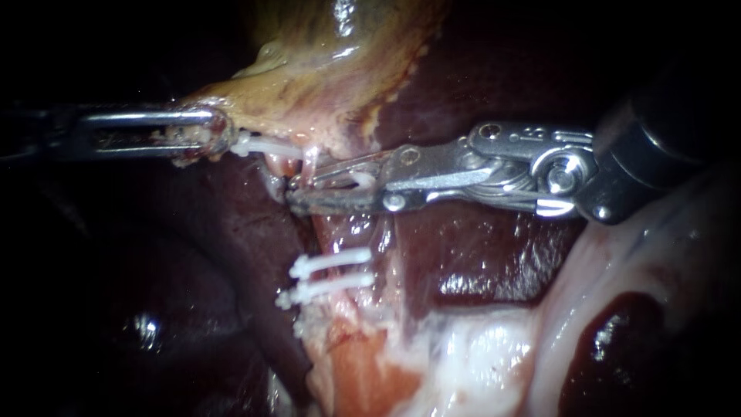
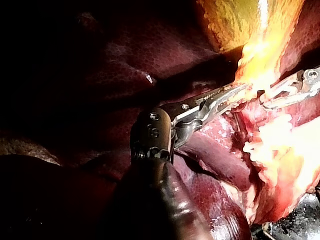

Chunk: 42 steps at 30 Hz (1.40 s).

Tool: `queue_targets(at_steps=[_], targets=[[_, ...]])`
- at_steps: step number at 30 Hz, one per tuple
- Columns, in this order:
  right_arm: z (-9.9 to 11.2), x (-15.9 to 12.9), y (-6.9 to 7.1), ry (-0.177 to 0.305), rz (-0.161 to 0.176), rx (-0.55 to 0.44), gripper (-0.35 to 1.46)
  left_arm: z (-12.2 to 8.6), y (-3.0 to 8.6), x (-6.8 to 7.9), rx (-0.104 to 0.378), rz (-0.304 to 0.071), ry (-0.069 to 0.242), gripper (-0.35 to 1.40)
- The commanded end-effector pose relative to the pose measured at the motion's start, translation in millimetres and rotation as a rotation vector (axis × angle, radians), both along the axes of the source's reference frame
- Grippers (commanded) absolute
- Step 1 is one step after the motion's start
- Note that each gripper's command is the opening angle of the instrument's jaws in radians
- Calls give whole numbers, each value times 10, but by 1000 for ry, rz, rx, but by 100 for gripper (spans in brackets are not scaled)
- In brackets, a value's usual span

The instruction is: Clipping third clip right tube

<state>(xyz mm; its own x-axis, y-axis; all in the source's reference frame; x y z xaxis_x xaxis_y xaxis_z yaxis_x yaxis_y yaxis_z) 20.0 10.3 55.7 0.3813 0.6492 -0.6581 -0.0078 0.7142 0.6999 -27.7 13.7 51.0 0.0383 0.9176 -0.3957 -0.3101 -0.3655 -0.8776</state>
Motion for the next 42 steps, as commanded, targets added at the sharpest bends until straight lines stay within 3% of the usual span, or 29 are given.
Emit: queue_targets(at_steps=[1,4,8,21,32,42], targets=[[0,-1,0,1,-3,1,-4,0,0,0,0,0,0,-35],[0,0,0,19,1,5,34,0,0,0,0,0,0,-35],[1,2,-1,45,31,42,48,0,0,0,0,0,0,-35],[10,13,-13,65,31,69,50,0,0,0,0,0,0,-35],[22,34,-19,142,57,115,50,0,0,-2,0,-1,1,-35],[11,39,-13,209,80,140,50,0,0,-2,0,-1,1,-35]])
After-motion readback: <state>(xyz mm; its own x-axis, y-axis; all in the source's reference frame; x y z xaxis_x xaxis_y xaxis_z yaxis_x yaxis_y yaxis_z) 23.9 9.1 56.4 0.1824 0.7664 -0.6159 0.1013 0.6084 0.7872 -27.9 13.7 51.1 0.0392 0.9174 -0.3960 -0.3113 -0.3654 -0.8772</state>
